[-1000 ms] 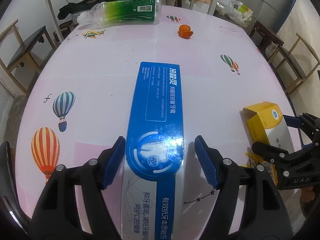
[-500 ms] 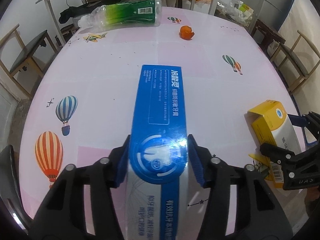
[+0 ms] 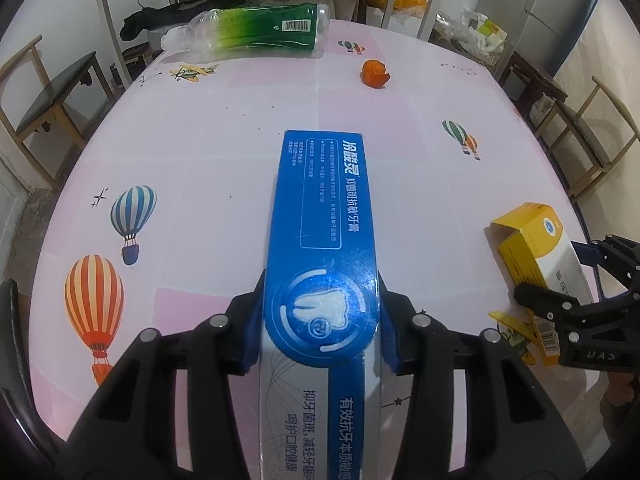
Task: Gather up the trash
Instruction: 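Grasp the blue toothpaste box with the left tool while the right tool holds the medicine box, then carry both boxes over the wastebasket and open both tools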
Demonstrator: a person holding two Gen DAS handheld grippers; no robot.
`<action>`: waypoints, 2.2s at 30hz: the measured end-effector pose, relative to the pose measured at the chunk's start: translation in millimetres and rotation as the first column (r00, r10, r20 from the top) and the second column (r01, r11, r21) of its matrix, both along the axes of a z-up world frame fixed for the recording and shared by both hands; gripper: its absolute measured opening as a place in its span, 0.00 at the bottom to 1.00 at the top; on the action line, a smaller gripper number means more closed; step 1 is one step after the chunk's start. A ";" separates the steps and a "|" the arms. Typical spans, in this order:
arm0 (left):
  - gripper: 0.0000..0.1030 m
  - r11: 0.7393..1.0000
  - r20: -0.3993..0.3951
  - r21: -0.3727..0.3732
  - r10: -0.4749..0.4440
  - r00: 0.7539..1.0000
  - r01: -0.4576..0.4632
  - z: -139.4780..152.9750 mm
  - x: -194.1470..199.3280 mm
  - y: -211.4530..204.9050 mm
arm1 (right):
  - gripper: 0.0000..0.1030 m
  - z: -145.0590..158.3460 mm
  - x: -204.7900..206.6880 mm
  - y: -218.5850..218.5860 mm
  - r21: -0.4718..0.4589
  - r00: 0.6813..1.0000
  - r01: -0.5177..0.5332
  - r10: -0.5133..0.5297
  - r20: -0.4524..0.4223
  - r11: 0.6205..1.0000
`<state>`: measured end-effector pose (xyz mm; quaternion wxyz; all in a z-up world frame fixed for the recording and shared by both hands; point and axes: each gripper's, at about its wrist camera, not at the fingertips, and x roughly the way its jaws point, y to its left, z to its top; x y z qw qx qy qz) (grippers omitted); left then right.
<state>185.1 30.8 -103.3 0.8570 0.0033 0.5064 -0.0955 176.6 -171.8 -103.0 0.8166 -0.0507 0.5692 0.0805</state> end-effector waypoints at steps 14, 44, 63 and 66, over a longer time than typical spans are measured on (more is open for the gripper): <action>0.43 0.999 0.033 -0.034 0.015 0.999 -0.014 9.2 -5.1 8.4 | 0.68 13.2 -3.5 0.9 0.021 0.999 0.019 -0.020 0.048 1.000; 0.43 0.903 0.234 -0.139 -0.370 0.899 0.407 121.5 -42.1 -150.8 | 0.68 105.0 -136.7 -232.0 0.314 0.751 0.507 -0.590 0.297 0.803; 0.43 0.693 -0.195 -0.263 -0.720 0.666 0.671 20.3 -69.7 -439.0 | 0.68 -91.2 -253.9 -404.3 0.429 0.381 0.864 -0.900 -0.213 0.265; 0.56 0.683 -0.163 -0.250 -0.729 0.665 0.687 9.6 -67.7 -477.0 | 0.72 -112.3 -234.9 -428.3 0.459 0.357 0.860 -0.905 -0.230 0.222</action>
